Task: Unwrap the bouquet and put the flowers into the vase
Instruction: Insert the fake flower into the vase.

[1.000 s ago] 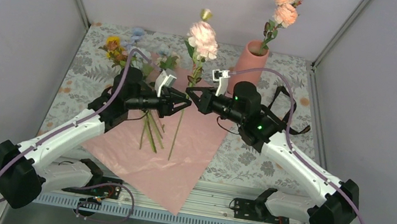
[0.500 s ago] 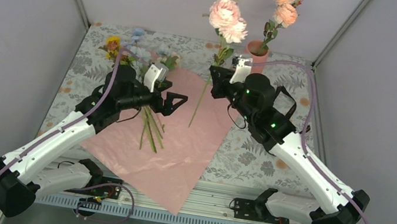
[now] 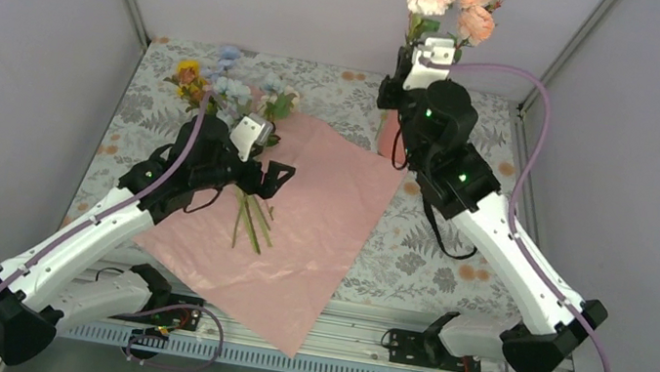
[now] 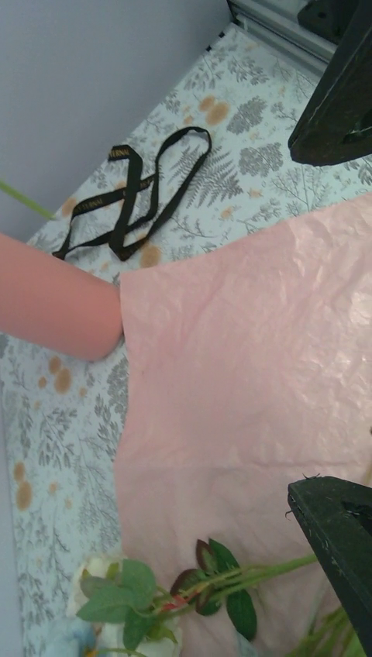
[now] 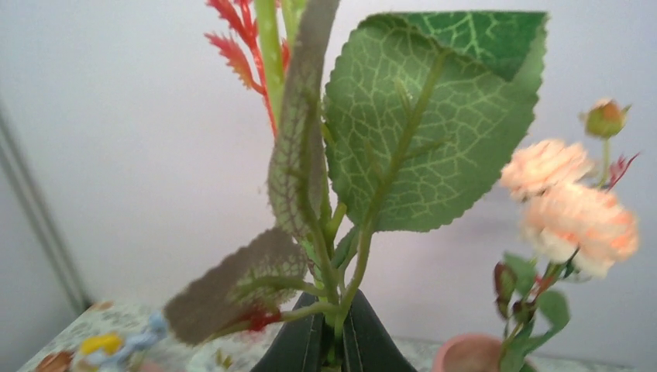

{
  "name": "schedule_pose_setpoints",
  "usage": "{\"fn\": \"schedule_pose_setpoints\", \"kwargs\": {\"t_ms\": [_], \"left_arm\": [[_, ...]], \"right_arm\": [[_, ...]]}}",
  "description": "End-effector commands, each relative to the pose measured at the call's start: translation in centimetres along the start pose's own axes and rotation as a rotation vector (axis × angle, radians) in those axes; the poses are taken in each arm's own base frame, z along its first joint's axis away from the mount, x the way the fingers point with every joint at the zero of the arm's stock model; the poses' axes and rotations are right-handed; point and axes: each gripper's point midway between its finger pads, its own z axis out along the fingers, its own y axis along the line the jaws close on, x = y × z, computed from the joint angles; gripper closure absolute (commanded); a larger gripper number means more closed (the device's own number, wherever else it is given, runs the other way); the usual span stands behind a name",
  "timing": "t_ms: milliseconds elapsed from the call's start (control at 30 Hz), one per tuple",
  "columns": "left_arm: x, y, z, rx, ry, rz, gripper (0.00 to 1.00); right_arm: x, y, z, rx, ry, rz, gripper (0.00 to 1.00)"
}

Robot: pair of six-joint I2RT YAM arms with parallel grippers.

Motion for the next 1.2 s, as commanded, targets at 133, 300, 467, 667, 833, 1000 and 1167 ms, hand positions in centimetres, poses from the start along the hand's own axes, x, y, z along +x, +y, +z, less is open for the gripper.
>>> {"fn": "schedule_pose_setpoints", "kwargs": {"t_ms": [133,300,467,667,833,1000,1167], "left_arm": [[0.3,0.0,-1.7,-0.023,0.004,0.046,0.0],[0.8,0.1,-1.9,-0.025,0.003,0.06,0.0],[0.7,-0.4,-2.2,-0.004,-0.006,0.072,0.0],[0.6,-0.5,-2.4,0.001,-0.013,0.075,0.0],[0.6,-0.4,-2.6,-0.002,-0.021,0.078,0.0],[0.6,-0.3,-2.6,-0.008,-0.023,0.078,0.0],[0.6,-0.2,-2.6,-0.015,-0.02,0.077,0.0]], "right_arm": [[-8.0,-3.9,2.5,0.18,-0.184,-0.082,0.96],[-11.0,-5.1,3.3,0.215,-0.255,-0.097,0.96],[-11.9,-6.6,4.6,0.254,-0.278,-0.107,0.96],[-10.7,-8.5,6.6,0.263,-0.26,-0.091,0.96],[-8.3,-9.3,8.4,0.25,-0.214,-0.088,0.96],[-5.2,-10.4,9.7,0.253,-0.154,-0.077,0.96],[-1.2,-10.9,11.0,0.246,-0.062,-0.079,0.96]]}}
